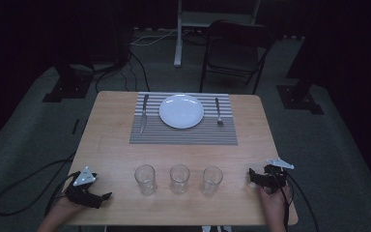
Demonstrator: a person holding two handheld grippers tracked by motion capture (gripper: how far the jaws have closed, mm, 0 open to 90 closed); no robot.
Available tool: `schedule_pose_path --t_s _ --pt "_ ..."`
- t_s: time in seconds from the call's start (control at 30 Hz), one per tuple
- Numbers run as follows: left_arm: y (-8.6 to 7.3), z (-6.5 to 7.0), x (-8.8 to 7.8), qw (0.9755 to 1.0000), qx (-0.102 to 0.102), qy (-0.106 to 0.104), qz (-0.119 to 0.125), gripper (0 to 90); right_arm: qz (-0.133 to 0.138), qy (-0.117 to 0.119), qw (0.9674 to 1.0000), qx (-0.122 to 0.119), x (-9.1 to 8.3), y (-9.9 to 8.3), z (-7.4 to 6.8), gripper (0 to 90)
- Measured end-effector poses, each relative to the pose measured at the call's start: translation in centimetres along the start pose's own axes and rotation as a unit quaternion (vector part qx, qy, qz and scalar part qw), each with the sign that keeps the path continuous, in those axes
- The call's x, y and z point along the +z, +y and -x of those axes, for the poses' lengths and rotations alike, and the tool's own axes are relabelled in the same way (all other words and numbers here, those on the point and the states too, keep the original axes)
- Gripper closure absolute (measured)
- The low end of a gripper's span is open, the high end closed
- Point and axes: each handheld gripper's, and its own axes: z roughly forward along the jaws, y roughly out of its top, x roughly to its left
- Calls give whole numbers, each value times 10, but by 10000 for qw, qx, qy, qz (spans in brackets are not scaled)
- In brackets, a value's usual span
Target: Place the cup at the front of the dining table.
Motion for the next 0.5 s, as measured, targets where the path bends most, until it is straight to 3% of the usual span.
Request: schedule_pose_path --t_s 0.23,0.5 --pt "1 -3 -2 9999 -102 -111 -40 1 -4 -1 10000 0 0 0 0 122" --pt "2 -1 -1 9999 55 -38 -109 5 -4 -1 10000 -1 0 0 0 122"
